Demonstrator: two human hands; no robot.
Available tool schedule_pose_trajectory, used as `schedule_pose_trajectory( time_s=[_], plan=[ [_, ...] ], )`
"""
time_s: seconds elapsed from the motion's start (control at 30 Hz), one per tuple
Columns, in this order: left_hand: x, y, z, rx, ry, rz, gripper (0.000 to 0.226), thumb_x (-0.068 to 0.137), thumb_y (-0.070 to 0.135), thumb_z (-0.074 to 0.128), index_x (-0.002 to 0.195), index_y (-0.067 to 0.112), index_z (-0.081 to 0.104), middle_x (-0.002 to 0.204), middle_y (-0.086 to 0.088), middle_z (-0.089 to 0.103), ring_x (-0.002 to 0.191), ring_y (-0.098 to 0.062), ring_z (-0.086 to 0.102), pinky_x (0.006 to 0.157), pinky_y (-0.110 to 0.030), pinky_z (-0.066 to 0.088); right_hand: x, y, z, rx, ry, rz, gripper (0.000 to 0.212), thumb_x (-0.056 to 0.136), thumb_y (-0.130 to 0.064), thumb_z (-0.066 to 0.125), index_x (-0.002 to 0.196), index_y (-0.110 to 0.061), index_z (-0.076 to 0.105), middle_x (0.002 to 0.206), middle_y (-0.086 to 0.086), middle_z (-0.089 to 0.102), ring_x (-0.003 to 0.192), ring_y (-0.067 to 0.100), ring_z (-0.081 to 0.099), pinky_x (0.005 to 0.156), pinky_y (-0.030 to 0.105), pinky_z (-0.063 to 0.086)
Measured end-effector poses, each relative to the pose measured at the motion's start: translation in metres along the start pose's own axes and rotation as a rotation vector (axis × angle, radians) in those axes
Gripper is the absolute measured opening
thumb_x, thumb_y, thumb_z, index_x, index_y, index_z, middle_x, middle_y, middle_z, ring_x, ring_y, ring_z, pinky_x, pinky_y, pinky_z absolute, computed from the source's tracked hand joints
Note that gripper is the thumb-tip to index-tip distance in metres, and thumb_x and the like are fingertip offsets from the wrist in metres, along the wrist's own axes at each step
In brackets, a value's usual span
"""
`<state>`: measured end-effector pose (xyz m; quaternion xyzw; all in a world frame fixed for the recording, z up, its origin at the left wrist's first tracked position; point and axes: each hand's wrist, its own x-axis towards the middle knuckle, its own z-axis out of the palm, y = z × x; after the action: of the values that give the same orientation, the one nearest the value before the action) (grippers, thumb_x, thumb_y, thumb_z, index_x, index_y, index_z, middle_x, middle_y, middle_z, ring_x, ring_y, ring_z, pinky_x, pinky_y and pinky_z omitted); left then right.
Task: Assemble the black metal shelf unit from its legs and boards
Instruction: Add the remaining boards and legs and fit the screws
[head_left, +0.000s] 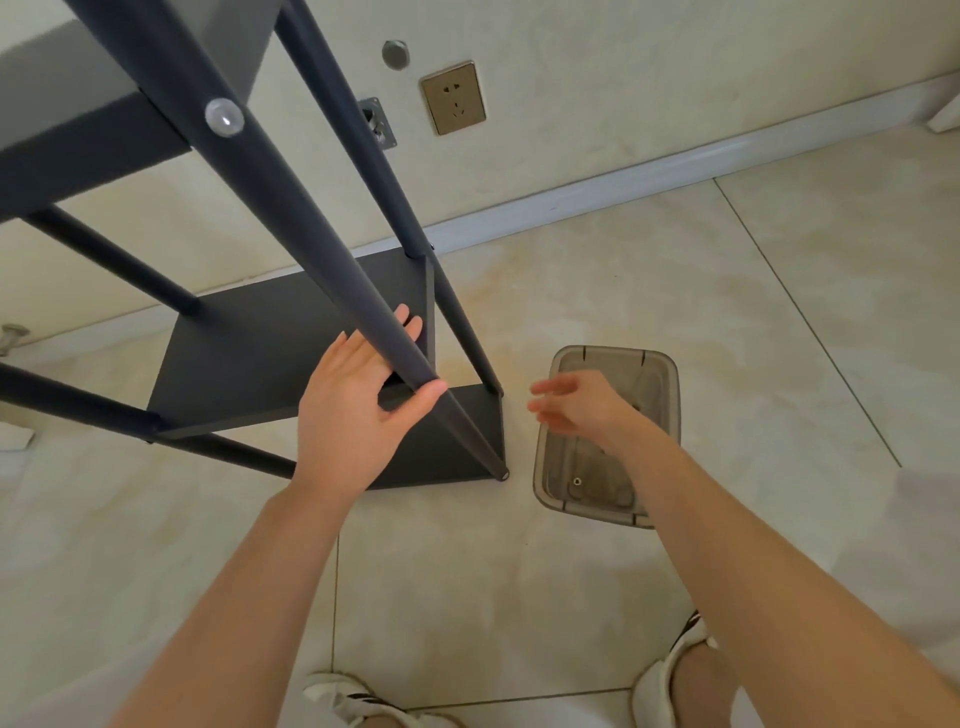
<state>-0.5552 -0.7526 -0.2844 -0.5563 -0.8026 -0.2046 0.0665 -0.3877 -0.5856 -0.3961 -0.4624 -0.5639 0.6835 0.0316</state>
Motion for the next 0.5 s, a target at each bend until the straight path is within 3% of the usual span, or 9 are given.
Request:
schedule_pose_trajectory(
  time_s=[0.07, 0.13, 0.23, 0.4, 0.5],
  plan=[
    [-0.004, 0.0, 0.003, 0.001, 0.078, 0.045, 0.068, 0.09, 0.061, 0.058, 0.138, 0.012, 0.06, 0.141, -0.003, 0.057, 0.133, -0.012, 0.041, 0.11, -0.043, 0.04, 0.021, 0.031, -0.004, -0.107, 0.055, 0.114, 0.009, 0.09, -0.005, 0.068, 0.093, -0.013, 0.07, 0.106, 0.011, 0.071, 0.096, 0.023, 0.069, 0.089, 0.038, 0.058],
    [-0.007, 0.0, 0.006, -0.006, 0.13, 0.074, 0.062, 0.09, 0.055, 0.058, 0.135, 0.012, 0.062, 0.14, 0.001, 0.056, 0.133, -0.011, 0.044, 0.11, -0.043, 0.043, 0.038, 0.058, -0.008, -0.255, 0.082, 0.169, 0.011, 0.092, -0.002, 0.063, 0.087, -0.01, 0.07, 0.106, 0.015, 0.07, 0.101, 0.028, 0.066, 0.091, 0.042, 0.056],
    [-0.009, -0.001, 0.01, 0.001, 0.152, 0.084, 0.058, 0.091, 0.051, 0.06, 0.134, 0.012, 0.063, 0.139, 0.004, 0.054, 0.134, -0.011, 0.046, 0.111, -0.037, 0.042, 0.05, 0.089, -0.009, -0.489, 0.109, 0.189, 0.011, 0.093, -0.006, 0.06, 0.096, -0.006, 0.07, 0.106, 0.014, 0.067, 0.104, 0.03, 0.063, 0.093, 0.041, 0.053],
    [-0.009, 0.0, 0.013, 0.005, 0.187, 0.096, 0.052, 0.092, 0.045, 0.064, 0.13, 0.009, 0.066, 0.136, -0.002, 0.06, 0.134, -0.014, 0.049, 0.112, -0.032, 0.041, 0.056, 0.112, 0.005, -0.826, -0.042, 0.113, 0.018, 0.09, -0.008, 0.06, 0.108, -0.008, 0.064, 0.106, 0.014, 0.066, 0.096, 0.03, 0.063, 0.085, 0.037, 0.054],
    [-0.01, -0.001, 0.012, 0.02, 0.192, 0.094, 0.051, 0.092, 0.044, 0.064, 0.129, 0.009, 0.066, 0.136, -0.001, 0.06, 0.135, -0.015, 0.049, 0.112, -0.032, 0.04, 0.061, 0.113, 0.015, -1.011, -0.089, 0.07, 0.021, 0.09, -0.008, 0.057, 0.111, -0.007, 0.062, 0.112, 0.015, 0.064, 0.102, 0.033, 0.062, 0.083, 0.037, 0.051]
  ],
)
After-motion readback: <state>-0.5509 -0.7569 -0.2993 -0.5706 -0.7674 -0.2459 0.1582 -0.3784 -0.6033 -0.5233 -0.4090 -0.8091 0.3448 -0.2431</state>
